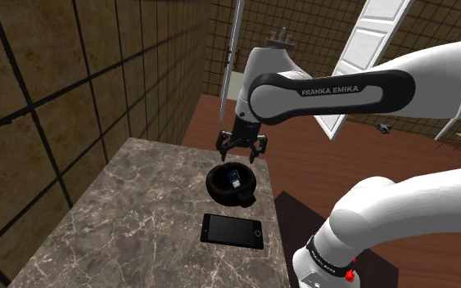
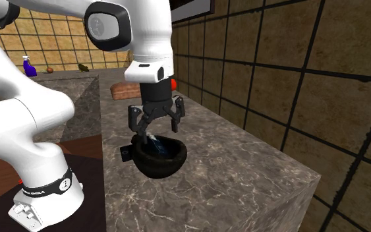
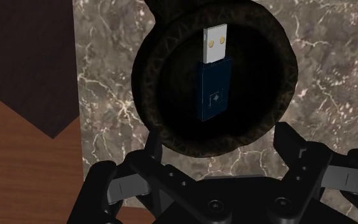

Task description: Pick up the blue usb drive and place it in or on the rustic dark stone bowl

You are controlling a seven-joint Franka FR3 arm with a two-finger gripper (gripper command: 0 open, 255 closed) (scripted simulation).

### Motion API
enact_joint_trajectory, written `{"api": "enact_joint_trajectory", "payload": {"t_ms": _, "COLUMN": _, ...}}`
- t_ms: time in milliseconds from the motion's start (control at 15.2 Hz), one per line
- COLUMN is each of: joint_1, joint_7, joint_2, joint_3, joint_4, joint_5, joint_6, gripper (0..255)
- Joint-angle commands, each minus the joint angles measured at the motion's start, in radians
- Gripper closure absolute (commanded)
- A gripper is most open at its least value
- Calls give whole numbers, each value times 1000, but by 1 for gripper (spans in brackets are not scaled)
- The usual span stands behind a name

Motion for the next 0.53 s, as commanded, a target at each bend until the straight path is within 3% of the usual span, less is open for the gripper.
{"api": "enact_joint_trajectory", "payload": {"t_ms": 0, "joint_1": -3, "joint_7": -1, "joint_2": -24, "joint_3": -15, "joint_4": 43, "joint_5": -9, "joint_6": -69, "gripper": 0}}
{"api": "enact_joint_trajectory", "payload": {"t_ms": 462, "joint_1": -4, "joint_7": -1, "joint_2": -30, "joint_3": -21, "joint_4": 65, "joint_5": -13, "joint_6": -97, "gripper": 0}}
